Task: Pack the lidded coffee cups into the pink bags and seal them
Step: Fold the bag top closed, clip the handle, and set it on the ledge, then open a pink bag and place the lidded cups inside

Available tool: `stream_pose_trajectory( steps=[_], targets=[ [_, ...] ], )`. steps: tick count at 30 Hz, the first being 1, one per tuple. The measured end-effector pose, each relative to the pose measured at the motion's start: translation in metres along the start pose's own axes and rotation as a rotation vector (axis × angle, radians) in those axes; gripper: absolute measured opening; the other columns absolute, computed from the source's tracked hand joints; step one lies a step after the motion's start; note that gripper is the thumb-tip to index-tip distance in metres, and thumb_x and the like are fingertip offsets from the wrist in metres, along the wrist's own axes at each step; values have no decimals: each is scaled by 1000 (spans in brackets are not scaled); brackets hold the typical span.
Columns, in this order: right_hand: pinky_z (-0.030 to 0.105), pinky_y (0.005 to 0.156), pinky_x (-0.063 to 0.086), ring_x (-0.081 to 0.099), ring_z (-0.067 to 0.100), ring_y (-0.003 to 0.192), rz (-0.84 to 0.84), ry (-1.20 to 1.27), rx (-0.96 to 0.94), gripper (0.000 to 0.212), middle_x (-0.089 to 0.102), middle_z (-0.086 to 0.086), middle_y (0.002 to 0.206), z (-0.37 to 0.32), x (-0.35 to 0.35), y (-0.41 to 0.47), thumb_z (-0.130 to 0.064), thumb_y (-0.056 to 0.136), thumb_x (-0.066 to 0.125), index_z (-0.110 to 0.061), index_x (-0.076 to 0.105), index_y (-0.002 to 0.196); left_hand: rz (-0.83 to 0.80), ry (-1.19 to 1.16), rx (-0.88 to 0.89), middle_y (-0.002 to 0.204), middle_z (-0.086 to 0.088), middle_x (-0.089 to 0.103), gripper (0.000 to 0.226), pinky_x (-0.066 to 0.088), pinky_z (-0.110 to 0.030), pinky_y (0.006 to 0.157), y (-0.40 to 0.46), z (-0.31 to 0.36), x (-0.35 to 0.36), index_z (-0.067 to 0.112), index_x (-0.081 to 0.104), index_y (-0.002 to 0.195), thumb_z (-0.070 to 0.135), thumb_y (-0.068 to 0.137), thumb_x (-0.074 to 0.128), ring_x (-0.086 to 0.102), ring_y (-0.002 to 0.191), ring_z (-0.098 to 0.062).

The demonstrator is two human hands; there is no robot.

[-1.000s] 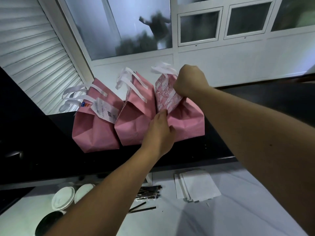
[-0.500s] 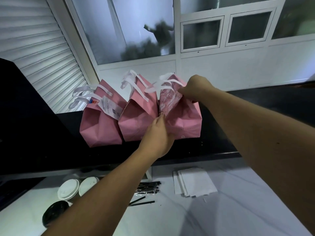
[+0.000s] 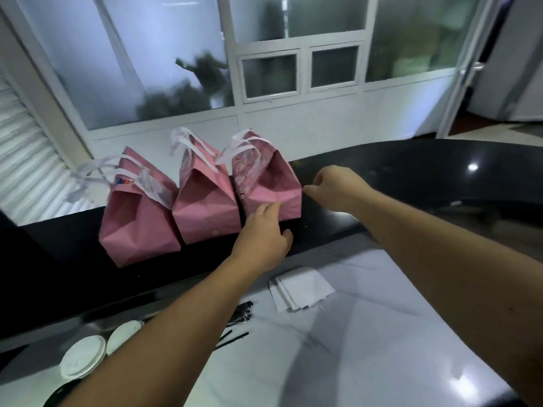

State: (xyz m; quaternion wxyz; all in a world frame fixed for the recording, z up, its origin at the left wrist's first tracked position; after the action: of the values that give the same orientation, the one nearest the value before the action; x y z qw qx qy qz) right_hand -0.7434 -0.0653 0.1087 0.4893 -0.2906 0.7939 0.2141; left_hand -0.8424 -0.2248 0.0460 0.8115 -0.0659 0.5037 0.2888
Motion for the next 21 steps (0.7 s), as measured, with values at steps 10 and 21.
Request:
stream_pose_trajectory(
  steps=[10, 21],
  targets=[
    [32, 65, 47, 63, 25, 85, 35, -128, 369, 32, 70, 4, 101, 106, 19, -158, -46, 95, 57, -17, 67, 100, -255, 136, 307, 149, -1, 46, 61, 46, -44, 103, -54, 67, 79, 24, 40, 151, 38, 95, 57, 45, 133, -28],
    [45, 92, 53, 58, 30, 119, 225, -105, 748, 49, 64, 4, 131, 239, -12, -404, -52, 96, 54, -24, 55, 137, -404, 188, 693, 153, 1, 44, 59, 46, -44, 102, -160, 245, 161, 25, 41, 151, 43, 97, 53, 45, 135, -26]
  ],
)
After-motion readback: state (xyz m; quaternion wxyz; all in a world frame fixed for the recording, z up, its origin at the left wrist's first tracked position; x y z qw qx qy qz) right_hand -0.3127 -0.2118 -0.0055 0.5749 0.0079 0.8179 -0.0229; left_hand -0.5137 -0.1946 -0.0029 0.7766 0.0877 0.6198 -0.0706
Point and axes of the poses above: each hand's wrist, its own y-axis towards the middle knuckle, its own x-axis out of the palm, z = x × y, the point moved 2 cm from there along y, towards the middle knuckle
